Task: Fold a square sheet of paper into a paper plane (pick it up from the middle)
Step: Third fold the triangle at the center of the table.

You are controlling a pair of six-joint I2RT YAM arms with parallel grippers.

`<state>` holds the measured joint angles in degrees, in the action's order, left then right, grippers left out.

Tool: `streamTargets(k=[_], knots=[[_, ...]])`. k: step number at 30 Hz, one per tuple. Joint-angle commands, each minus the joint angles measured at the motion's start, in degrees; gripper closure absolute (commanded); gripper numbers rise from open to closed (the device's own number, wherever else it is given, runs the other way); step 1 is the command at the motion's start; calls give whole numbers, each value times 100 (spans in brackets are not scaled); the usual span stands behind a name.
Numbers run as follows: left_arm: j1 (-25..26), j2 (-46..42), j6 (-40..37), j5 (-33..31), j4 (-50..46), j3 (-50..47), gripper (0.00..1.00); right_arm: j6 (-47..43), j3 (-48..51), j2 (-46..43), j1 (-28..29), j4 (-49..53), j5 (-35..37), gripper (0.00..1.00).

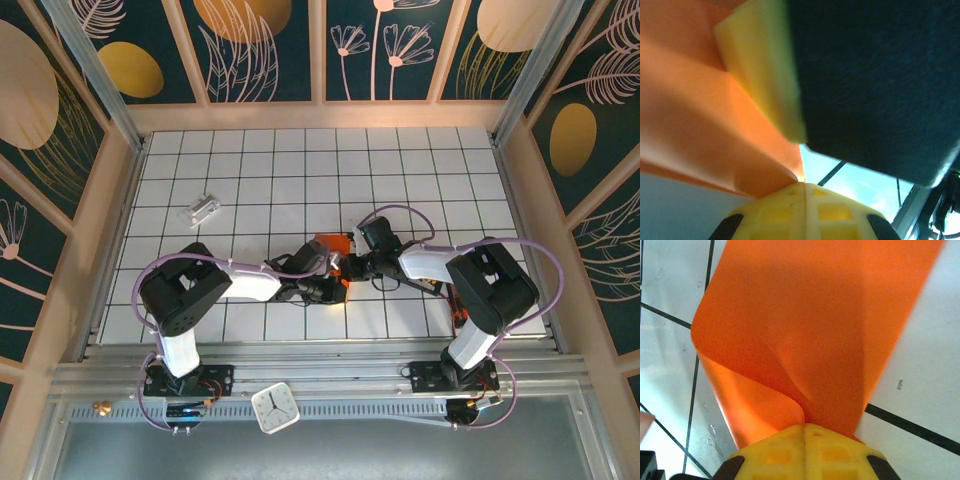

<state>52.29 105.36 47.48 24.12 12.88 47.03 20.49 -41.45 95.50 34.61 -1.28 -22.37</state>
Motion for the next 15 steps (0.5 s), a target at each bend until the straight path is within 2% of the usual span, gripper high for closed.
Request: streamTargets(k=[1,9,15], knots=[[235,255,-129,34,-669,50,100,60,243,179,100,454,339,100],[234,-303,51,314,-229,0,100,63,260,176,102,447,354,100],[114,-667,377,-84,108,-111,100,52,256,178,101,455,354,100]])
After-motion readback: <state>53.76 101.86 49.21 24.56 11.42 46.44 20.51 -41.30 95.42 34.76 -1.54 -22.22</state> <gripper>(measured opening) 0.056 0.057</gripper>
